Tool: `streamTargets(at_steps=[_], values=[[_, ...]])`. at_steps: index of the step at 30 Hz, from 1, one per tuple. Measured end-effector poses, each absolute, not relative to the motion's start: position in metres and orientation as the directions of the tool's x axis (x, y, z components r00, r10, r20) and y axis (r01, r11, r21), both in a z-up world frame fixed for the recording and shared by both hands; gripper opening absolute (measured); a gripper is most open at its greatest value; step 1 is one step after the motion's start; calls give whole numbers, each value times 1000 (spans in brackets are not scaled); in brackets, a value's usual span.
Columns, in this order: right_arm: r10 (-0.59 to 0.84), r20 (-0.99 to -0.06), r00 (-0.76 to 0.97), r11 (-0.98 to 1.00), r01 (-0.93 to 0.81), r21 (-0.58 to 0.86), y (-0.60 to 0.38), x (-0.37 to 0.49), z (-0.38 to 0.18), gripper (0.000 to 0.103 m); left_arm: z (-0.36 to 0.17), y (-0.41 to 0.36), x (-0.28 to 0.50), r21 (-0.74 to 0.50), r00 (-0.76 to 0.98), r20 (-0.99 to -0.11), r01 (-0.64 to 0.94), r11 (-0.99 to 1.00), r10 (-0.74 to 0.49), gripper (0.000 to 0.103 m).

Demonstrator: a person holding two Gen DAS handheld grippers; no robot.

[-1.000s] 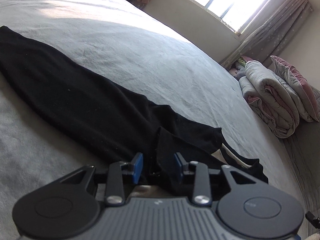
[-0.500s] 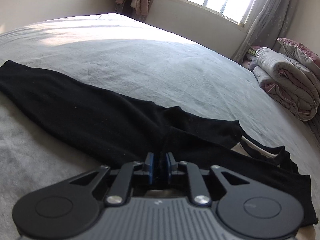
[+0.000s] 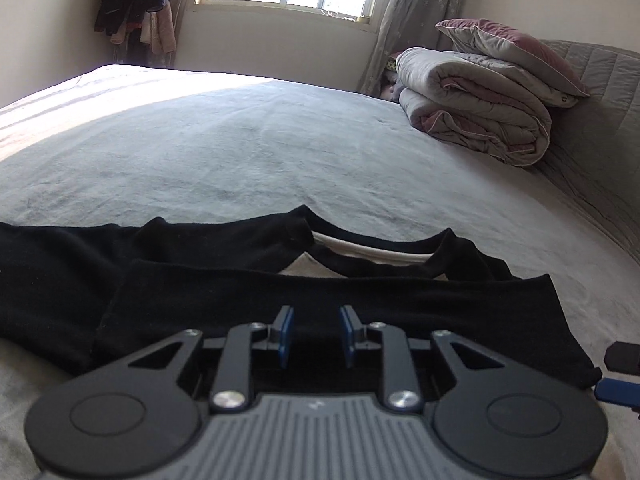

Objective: Fold clothes

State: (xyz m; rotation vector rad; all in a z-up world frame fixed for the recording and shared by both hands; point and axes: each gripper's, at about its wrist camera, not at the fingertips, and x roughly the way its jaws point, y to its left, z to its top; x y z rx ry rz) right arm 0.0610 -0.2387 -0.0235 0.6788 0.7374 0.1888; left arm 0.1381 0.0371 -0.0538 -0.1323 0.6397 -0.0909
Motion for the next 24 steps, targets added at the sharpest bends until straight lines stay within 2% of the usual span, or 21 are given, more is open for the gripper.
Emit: streamTargets(at_steps=[3,8,9,13,17,20,24], values=[[386,-560,733,804,31,594,-231,60,-19,62,-63,48,147,-116,809,-581,23,993,-87,19],[383,-553,740,829,-11,559,-225,62,-15,62,-60,85,163,-77,818,-576,-60,995,5,17],[385,-554,738,828,-11,560,-225,63,-16,62,-58,94,166,-63,816,-577,-92,994,39,22],[388,-554,736,818,1,575,-227,64,-18,62,-50,127,155,-139,814,-579,-161,977,52,23],[388,-552,738,819,-1,574,-226,65,-17,62,-49,123,131,-156,819,-574,-94,983,-13,29],[391,-554,735,822,-8,570,-223,64,-17,62,-56,109,119,-108,812,-582,-47,993,-25,34],[397,-551,734,823,-19,567,-220,63,-16,62,-52,116,116,-43,815,-577,-108,993,63,37]])
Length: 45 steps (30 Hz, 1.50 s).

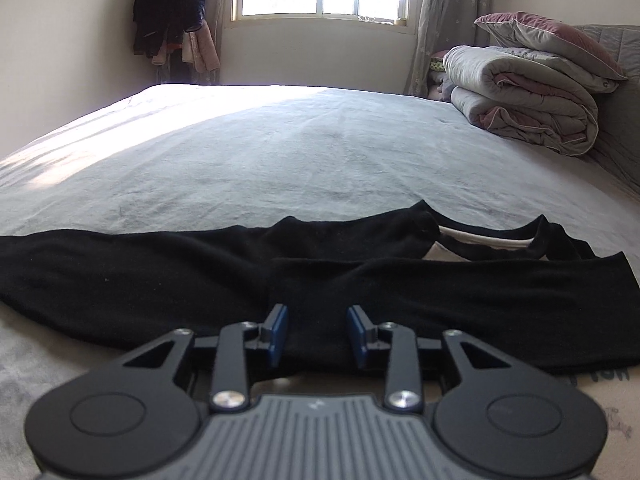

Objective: Fold clothes
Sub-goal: 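Open the left gripper to release the folded side, then move the left gripper to the other black sleeve and grasp it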

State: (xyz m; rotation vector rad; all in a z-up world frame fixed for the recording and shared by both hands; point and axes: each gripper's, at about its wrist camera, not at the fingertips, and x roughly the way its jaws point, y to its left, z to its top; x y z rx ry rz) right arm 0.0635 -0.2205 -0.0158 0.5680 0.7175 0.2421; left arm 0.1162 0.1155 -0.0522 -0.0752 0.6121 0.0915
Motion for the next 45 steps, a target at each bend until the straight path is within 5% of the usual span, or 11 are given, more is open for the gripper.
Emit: streamTargets(at_steps=[7,15,28,31,33,36,45], values=[[405,-539,738,819,-30,573,-220,65,-13,62,-43,187,110,-115,773,-597,-345,932,213,48],[414,-543,731,818,-36,574,-219,66,-14,62,-35,256,101,-108,688,-585,-591,799,430,80],[395,-581,712,869,-84,488,-207,71,-20,63,-55,330,124,-105,575,-600,-746,658,556,82],[386,-596,704,887,-106,449,-199,71,-21,63,-54,335,125,-121,566,-588,-768,629,578,71],[384,-601,701,893,-116,435,-196,71,-22,63,-53,337,125,-128,564,-575,-777,616,592,40],[385,-603,699,896,-125,426,-195,71,-23,63,-50,336,122,-145,577,-549,-778,612,604,15],[370,-605,705,901,-113,420,-197,72,-21,63,-17,306,118,-174,687,-436,-698,695,581,7]])
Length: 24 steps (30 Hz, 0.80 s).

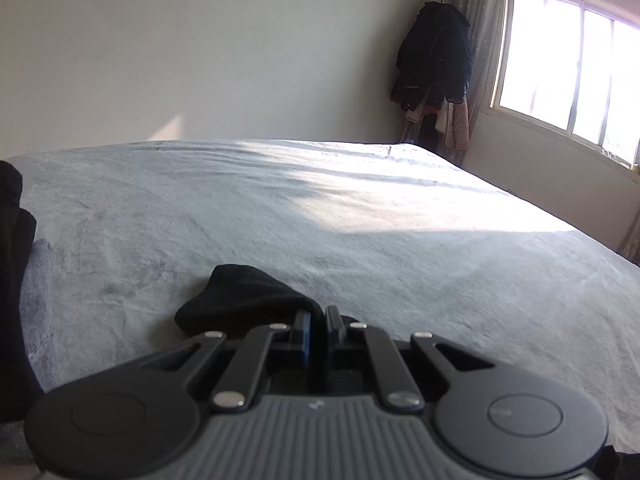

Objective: Fold clothes
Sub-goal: 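Move the left gripper to the other black sleeve and grasp it, then carry the black sleeve with the left gripper over the shirt front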

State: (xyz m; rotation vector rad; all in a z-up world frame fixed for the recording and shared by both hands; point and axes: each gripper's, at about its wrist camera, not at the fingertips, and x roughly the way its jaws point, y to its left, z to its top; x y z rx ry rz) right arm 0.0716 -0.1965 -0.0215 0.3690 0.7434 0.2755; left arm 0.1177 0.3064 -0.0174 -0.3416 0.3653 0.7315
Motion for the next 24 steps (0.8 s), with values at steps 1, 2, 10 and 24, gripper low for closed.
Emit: streamTargets(at_steps=[1,2,10,24], values=[[370,-603,707,901,-114,419,-196,71,-21,63,-13,302,118,-181,701,-430,-684,706,569,7],[370,-602,708,902,-116,417,-196,71,-20,63,-9,297,119,-187,715,-423,-670,718,557,7],[364,-593,718,904,-121,409,-197,69,-15,63,28,255,121,-254,817,-355,-551,795,454,6],[373,-573,730,891,-109,441,-203,68,-8,63,90,192,111,-409,946,-265,-287,866,188,6]])
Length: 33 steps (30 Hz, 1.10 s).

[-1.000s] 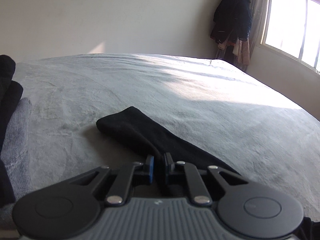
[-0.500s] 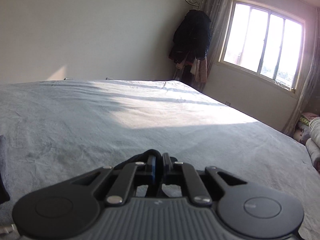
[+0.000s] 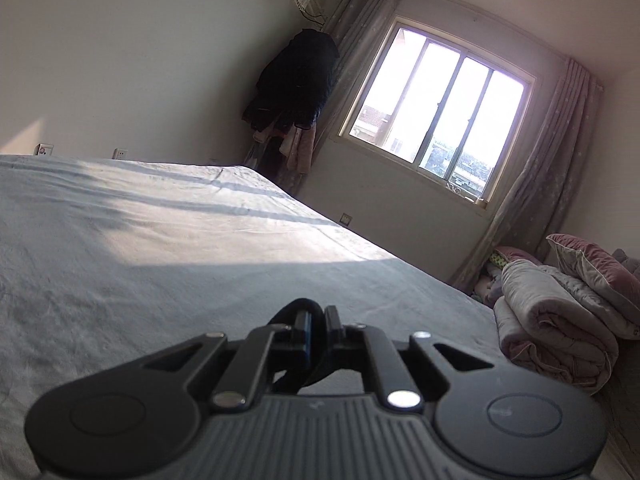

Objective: Fold clothes
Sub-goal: 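Carry the black sleeve with the left gripper over the shirt front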

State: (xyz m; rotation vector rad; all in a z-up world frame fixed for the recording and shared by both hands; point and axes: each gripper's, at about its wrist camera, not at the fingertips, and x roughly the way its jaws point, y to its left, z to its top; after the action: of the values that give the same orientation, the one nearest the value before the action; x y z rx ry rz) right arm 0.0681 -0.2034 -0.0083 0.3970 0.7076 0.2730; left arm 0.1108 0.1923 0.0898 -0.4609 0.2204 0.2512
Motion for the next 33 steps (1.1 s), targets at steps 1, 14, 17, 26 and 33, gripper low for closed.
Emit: streamTargets(at_steps=[1,14,17,26,33], values=[[373,-572,730,890,-107,444,-204,68,-8,63,93,187,110,-415,950,-260,-270,869,172,6],[381,-556,739,874,-92,477,-211,68,-3,63,105,116,116,-484,968,-251,-116,867,-10,6],[380,-556,739,873,-87,480,-212,68,-3,63,96,96,117,-506,965,-258,-89,858,-53,6],[375,-555,742,872,-80,483,-214,68,-3,63,31,46,124,-573,915,-361,-63,817,-182,6],[371,-559,742,869,-65,490,-218,70,-5,63,-23,14,128,-587,858,-429,-27,809,-283,6]])
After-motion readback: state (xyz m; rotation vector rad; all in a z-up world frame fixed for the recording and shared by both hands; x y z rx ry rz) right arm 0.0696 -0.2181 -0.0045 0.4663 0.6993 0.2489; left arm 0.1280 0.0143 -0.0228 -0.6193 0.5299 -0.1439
